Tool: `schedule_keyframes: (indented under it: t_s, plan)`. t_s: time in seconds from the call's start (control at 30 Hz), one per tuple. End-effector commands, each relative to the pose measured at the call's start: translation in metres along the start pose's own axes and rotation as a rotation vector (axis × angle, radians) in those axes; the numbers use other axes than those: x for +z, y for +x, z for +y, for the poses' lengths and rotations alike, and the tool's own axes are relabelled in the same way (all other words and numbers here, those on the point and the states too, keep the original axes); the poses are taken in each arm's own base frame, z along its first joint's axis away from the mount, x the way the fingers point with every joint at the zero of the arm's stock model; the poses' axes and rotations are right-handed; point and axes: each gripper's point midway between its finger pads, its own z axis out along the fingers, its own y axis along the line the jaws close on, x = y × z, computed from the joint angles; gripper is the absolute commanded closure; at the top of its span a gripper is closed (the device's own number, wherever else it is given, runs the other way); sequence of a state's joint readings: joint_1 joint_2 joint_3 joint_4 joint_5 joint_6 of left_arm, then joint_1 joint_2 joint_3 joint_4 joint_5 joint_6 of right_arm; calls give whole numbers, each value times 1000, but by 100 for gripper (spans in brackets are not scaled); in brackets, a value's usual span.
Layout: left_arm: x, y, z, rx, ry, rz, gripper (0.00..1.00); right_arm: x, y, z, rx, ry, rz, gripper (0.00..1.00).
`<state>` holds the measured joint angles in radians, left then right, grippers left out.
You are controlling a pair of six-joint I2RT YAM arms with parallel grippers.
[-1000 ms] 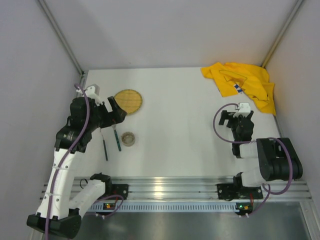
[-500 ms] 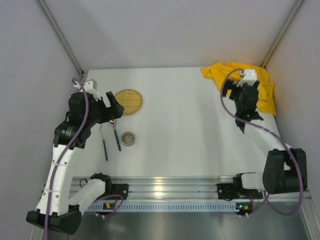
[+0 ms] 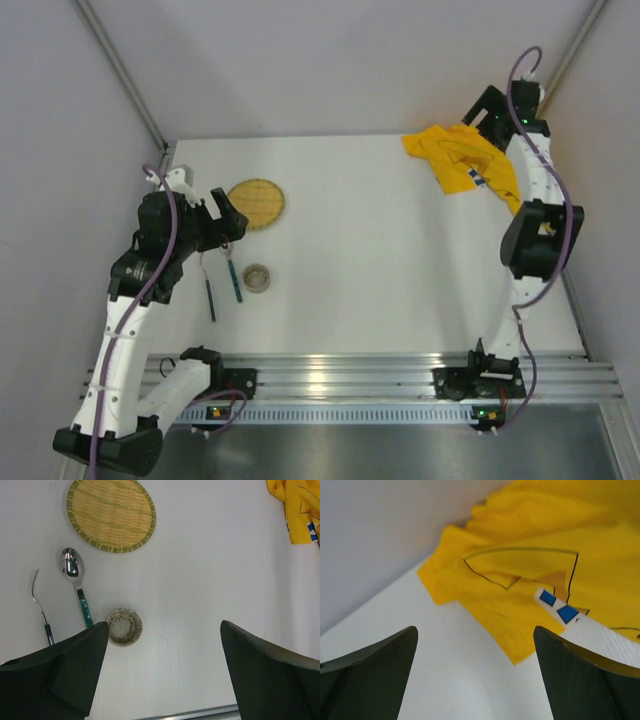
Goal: Set the dinner table for one person
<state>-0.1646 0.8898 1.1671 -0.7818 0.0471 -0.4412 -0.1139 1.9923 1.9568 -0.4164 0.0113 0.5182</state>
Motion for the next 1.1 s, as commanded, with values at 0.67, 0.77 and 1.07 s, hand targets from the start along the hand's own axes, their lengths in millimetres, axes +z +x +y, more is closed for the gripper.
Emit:
schedule_keyframes:
  t_s: [0.67, 0.77, 1.07]
  plan:
    - [58, 14, 10, -38, -47, 76, 2, 80, 241, -50, 40, 236, 687, 0]
    - [68, 14, 10, -37, -49, 90, 3, 82, 249, -53, 32, 259, 694, 1]
    - [86, 15, 9, -29, -46, 112, 4, 80, 307, -41, -36, 260, 825, 84]
